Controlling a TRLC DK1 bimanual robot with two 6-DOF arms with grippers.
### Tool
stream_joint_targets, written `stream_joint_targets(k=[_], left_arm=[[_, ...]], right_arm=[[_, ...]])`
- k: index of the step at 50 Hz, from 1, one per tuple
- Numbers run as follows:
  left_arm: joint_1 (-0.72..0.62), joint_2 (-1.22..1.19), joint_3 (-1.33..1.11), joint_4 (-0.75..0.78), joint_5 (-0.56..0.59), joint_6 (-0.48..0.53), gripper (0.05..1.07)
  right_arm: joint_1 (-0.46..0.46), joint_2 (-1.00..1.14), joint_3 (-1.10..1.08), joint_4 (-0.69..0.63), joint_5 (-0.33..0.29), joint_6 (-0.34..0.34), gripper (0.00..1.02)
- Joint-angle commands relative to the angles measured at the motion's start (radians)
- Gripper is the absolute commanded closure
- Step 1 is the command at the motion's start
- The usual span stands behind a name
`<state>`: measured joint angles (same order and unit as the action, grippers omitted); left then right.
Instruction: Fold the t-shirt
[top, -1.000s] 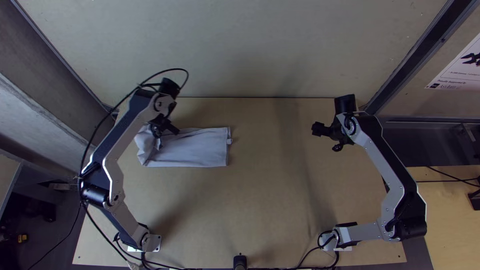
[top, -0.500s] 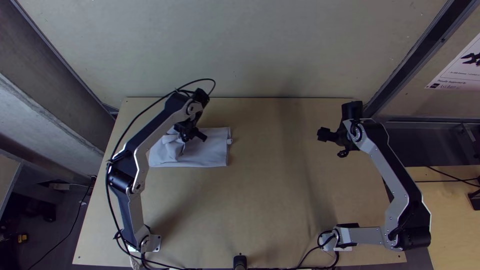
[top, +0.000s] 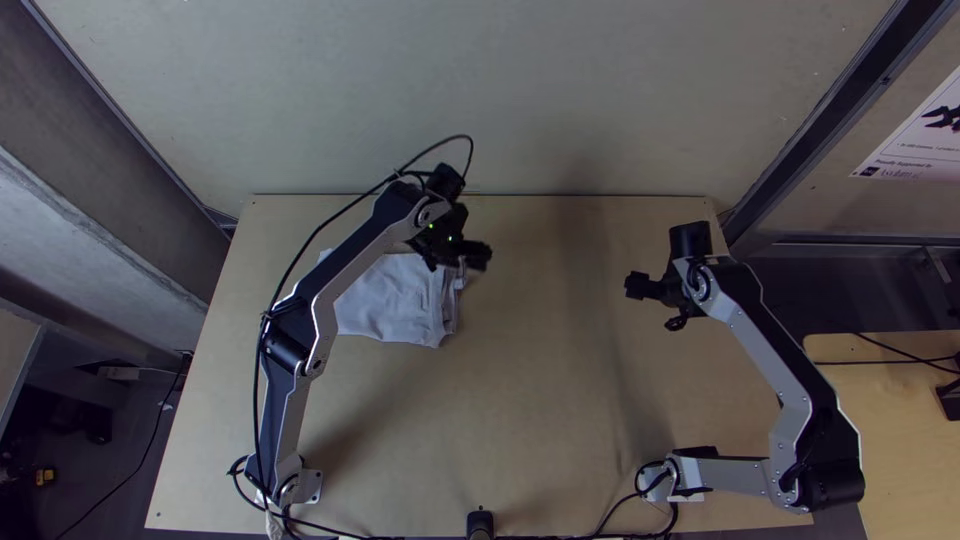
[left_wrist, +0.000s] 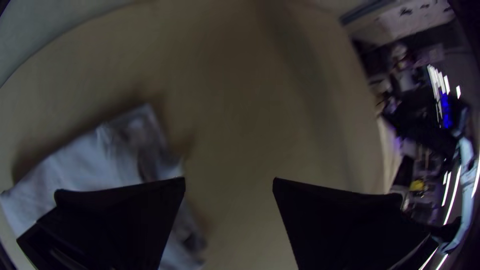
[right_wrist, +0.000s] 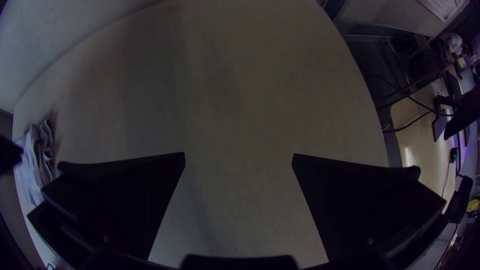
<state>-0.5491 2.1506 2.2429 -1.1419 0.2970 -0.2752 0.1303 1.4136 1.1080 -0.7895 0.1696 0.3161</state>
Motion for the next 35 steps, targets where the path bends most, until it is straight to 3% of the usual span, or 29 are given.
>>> stream_joint_targets(k=[1,19,28,35], left_arm=[[-0.008,0.006,0.049,0.024,0.04,-0.073,0.09],[-0.023,-0.035,0.001,-0.013,-0.006,-0.036,0.09],[0.006,-0.169,-0.085,0.016,-0.191,0.024,0.09],[0.075,-0.294,-0.108,0.036,-0.26,0.083,0.09]], right_arm=[[0.017,-0.025,-0.033,0.012,0.011,-0.006,0.04],[0.0,-0.054,0.015,0.027,0.013,-0.043,0.04],[-0.031,-0.099,0.128,0.036,0.013,-0.141,0.04],[-0.055,-0.137,0.213,0.11,0.011,-0.224,0.04]])
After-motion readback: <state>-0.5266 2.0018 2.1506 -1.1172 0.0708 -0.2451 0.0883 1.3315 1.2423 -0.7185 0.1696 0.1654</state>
